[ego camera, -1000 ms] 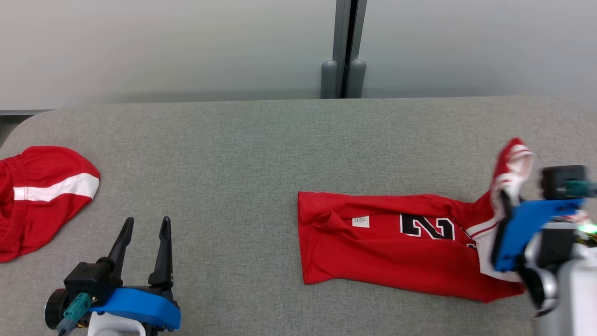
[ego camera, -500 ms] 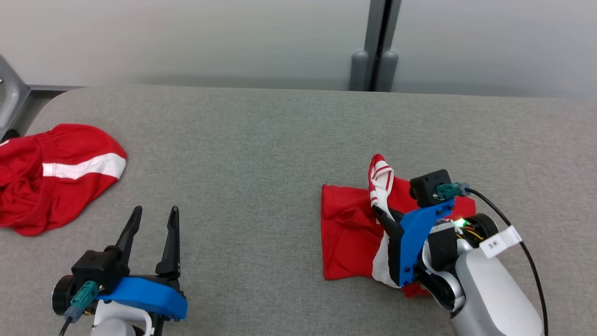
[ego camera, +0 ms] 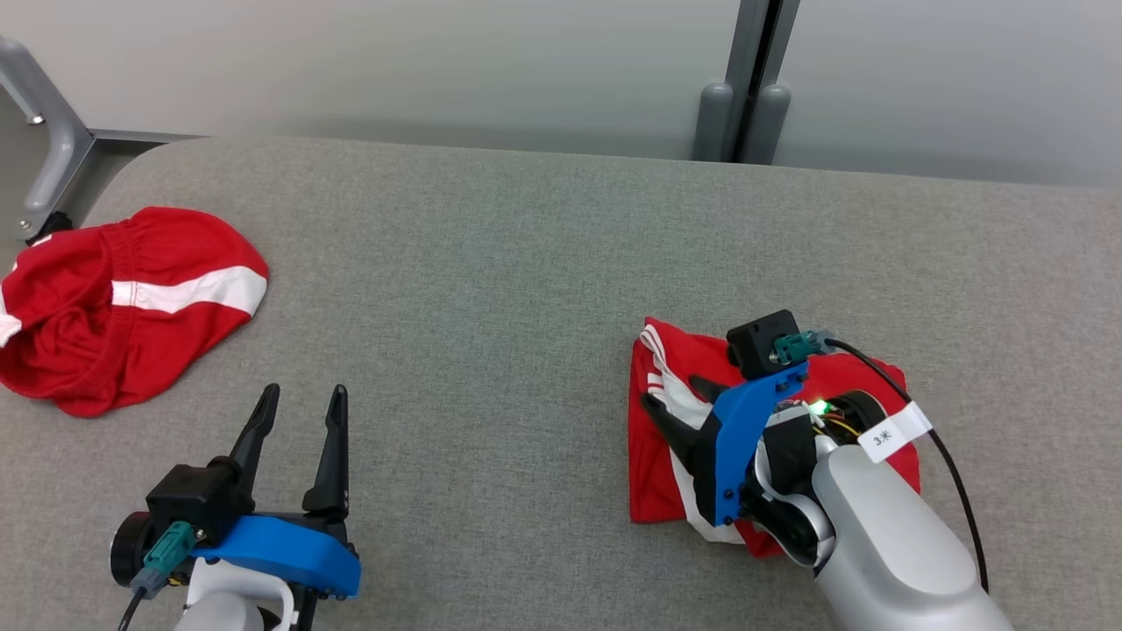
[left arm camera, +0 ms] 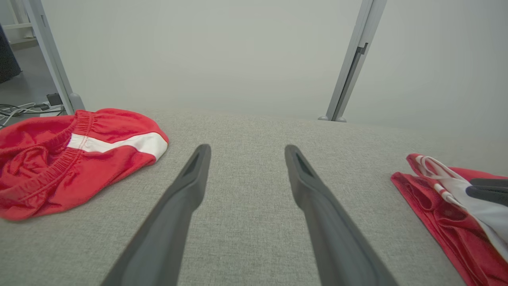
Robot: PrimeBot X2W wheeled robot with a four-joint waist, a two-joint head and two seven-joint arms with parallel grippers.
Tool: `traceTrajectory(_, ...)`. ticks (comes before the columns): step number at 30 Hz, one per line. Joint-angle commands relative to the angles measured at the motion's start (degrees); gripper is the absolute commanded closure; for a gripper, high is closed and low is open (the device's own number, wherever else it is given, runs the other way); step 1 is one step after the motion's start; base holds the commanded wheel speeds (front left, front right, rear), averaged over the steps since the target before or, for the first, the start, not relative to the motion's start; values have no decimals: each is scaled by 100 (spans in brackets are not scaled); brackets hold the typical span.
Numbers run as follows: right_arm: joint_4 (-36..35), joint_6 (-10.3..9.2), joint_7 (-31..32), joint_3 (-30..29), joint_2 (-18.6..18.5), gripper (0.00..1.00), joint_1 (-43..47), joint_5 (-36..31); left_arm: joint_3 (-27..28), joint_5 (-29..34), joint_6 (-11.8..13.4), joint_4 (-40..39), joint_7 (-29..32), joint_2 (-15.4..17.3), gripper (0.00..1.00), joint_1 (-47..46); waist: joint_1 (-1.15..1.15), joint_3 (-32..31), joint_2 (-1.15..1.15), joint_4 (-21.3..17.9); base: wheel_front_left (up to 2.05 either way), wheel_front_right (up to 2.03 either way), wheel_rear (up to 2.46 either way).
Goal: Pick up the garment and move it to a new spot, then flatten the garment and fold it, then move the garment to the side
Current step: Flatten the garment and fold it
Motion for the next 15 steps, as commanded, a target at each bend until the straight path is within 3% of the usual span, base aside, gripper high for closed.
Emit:
traceTrajectory(1, -125, 3, -110, 89, -15, 0, -69, 325, 36, -34, -30, 28, -32, 0, 0, -33, 0, -34, 0, -30, 0, 0, 0)
traceTrajectory(5, -778, 3, -386, 183, -19, 0, 31, 1236, 81, -47, 12, 20, -34, 35, 0, 54, 0, -116, 0, -134, 0, 0, 0)
traceTrajectory(8, -1142, 3, -602, -13, -29, 0, 94, 1337, 114, -61, 27, 3, -41, 65, 0, 97, 0, -168, 0, -216, 0, 0, 0)
traceTrajectory(10, -1440, 3, -757, -390, -26, 0, 237, 1078, 136, -78, 50, -30, -47, 81, 0, 153, 0, -228, 0, -300, 0, 0, 0)
traceTrajectory(15, -2048, 3, -726, -1721, -46, 0, 826, -345, 177, -73, 90, -105, -52, 120, 0, 277, 0, -353, 0, -455, 0, 0, 0)
